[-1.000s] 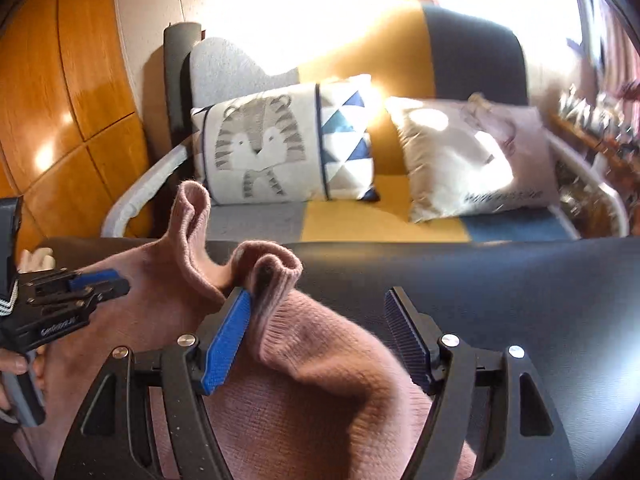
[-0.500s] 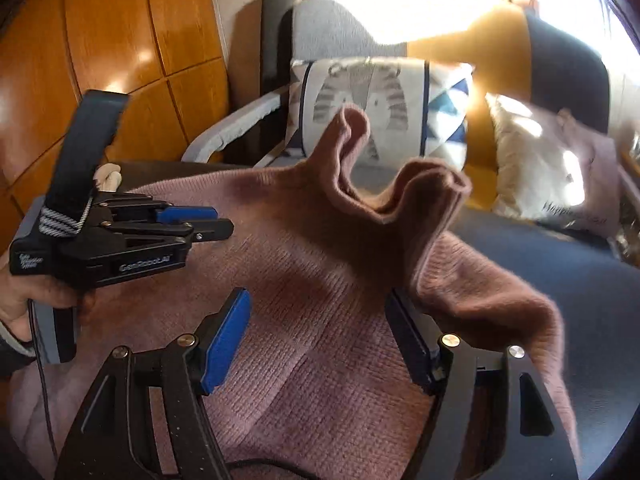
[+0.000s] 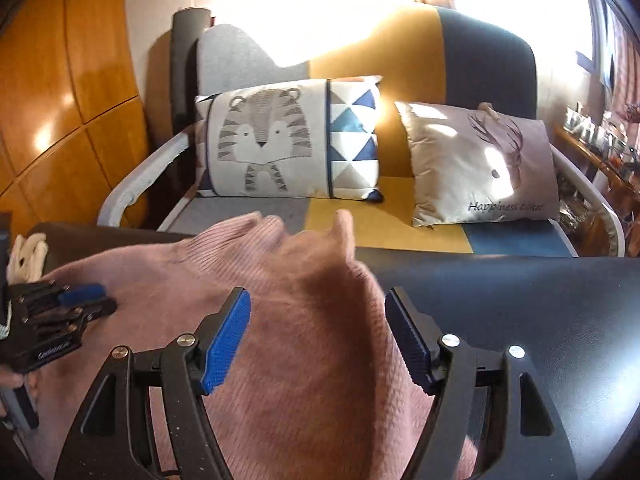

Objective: Fold clothes

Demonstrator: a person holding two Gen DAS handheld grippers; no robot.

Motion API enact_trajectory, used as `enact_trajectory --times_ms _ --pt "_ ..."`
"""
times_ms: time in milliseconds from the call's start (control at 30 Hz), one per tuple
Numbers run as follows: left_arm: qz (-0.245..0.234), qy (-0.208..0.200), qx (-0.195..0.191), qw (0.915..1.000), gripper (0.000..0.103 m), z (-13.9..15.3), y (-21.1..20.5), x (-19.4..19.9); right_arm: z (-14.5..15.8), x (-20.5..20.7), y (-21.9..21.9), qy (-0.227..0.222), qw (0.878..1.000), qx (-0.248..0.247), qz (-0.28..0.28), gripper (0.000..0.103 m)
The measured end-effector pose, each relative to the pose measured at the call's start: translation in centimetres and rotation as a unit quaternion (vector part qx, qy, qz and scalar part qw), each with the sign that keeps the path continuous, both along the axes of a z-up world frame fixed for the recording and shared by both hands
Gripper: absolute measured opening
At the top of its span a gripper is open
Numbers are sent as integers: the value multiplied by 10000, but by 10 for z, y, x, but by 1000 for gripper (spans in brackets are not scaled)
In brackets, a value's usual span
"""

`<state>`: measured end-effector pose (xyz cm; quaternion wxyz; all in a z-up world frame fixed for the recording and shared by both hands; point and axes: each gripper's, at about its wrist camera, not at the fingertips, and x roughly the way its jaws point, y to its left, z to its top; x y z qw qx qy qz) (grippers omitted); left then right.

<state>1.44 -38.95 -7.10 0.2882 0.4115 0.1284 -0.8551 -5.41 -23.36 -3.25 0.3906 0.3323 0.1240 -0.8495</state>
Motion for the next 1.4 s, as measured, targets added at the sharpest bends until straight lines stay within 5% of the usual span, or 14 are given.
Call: enact_trajectory --times_ms 233,467,633,800,933,1067,1233,1400 --pt "-18 -205 38 9998 26 10 25 37 -10 82 63 -447 9974 334 447 73" --pt "-2 -222 290 9993 26 13 67 81 -30 118 155 -1205 9916 451 -107 73" --pt "58 -256 479 9985 26 7 92 97 -32 121 181 -881 9932 510 -562 73" --pt "36 -386 370 9986 26 -1 103 104 -25 71 188 -540 9904 558 -1142 73" --pt "35 -371 297 9989 27 -3 104 103 -14 -3 194 -56 9756 889 -2006 73" --pt "21 -376 175 9991 27 -5 106 100 6 -34 210 -214 9703 526 -2350 73" --pt "-20 -319 170 9993 28 -5 107 102 18 18 207 -429 9869 301 -1528 73" --pt "-42 -435 191 9989 28 1 109 107 19 83 206 -623 9901 348 -1207 73"
